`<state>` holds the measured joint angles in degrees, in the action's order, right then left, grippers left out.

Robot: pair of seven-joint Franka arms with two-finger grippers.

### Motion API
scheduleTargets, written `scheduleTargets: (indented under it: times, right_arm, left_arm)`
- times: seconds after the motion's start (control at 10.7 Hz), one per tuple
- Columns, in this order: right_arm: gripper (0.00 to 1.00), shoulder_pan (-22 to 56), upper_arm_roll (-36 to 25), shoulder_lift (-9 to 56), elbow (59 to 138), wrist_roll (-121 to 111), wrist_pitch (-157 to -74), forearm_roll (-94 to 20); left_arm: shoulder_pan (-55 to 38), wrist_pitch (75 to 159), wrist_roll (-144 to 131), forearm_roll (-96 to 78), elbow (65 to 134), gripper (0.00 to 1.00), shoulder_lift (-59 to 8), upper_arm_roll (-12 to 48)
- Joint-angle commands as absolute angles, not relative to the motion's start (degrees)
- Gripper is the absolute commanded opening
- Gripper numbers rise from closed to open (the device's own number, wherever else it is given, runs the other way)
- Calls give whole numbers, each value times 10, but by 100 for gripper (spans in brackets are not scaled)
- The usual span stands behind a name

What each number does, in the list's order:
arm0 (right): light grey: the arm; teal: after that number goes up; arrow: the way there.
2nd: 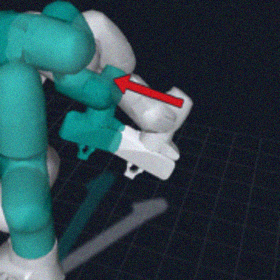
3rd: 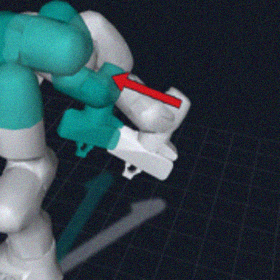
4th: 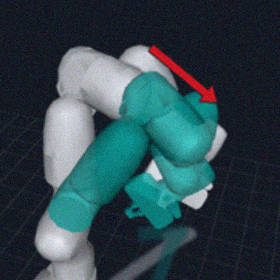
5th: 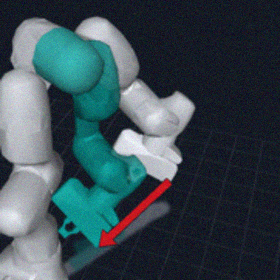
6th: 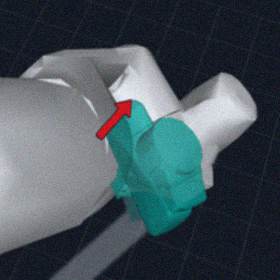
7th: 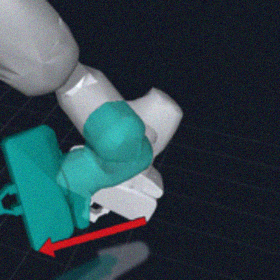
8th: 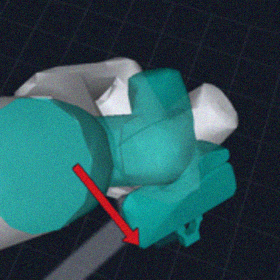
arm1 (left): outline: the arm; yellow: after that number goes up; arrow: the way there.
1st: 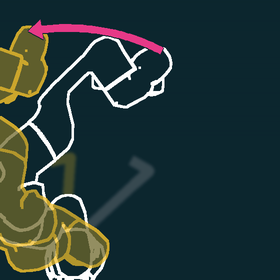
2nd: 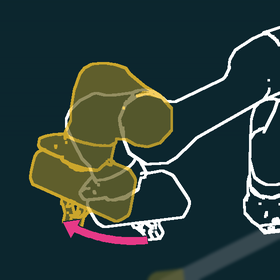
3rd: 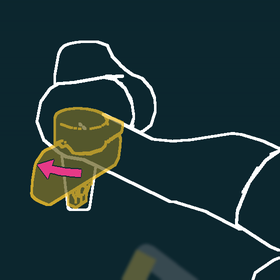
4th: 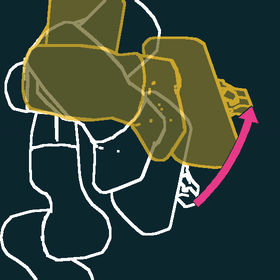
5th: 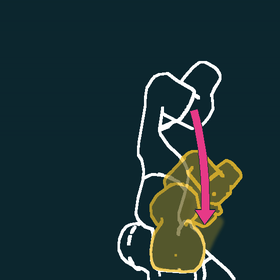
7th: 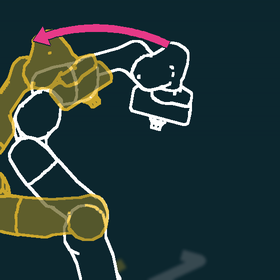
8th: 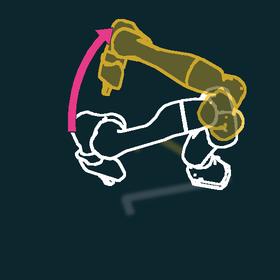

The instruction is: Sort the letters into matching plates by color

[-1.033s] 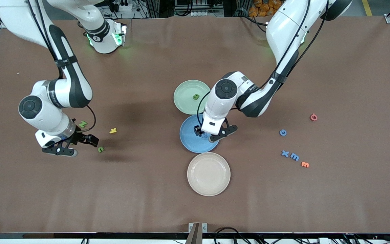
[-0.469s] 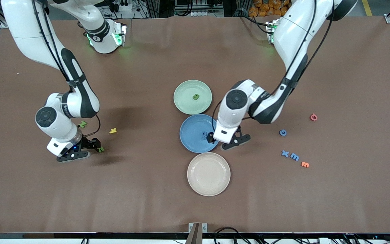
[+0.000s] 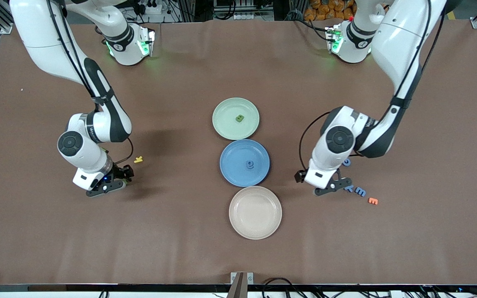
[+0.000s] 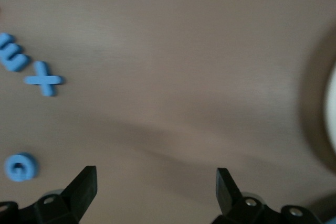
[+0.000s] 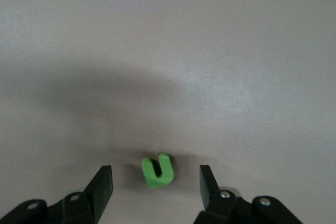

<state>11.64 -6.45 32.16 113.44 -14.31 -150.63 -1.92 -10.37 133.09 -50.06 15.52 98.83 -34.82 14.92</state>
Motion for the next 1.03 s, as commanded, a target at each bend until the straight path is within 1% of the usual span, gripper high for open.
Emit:
scheduleTargets:
  times: [0.0, 0.19, 0.38, 0.47, 0.66, 0.75, 0.84, 0.94]
  right_arm:
    - [72, 108, -58, 323, 1137, -177, -1503, -24]
    - [70, 106, -57, 329, 1135, -182, -1504, -28]
    - [68, 104, -57, 332, 1133, -185, -1504, -30]
    - [66, 104, -57, 333, 1132, -192, -1504, -41]
    - [62, 103, -58, 340, 1129, -239, -1504, -101]
    - [58, 104, -58, 343, 1127, -263, -1504, -126]
    - [52, 104, -59, 344, 1127, -270, -1504, -134]
    - [41, 105, -59, 344, 1127, -272, -1504, -134]
  left_arm:
    - [-75, 1330, -486, 170, 1057, 100, -311, 158]
    - [-41, 1338, -473, 198, 1091, 100, -301, 159]
    - [-12, 1355, -431, 209, 1112, 100, -297, 160]
    - [2, 1357, -410, 209, 1120, 100, -297, 161]
    - [43, 1407, -385, 209, 1163, 100, -289, 182]
    - [66, 1436, -386, 208, 1187, 100, -286, 197]
    - [78, 1444, -386, 208, 1199, 100, -282, 203]
    - [78, 1446, -388, 208, 1203, 100, -284, 203]
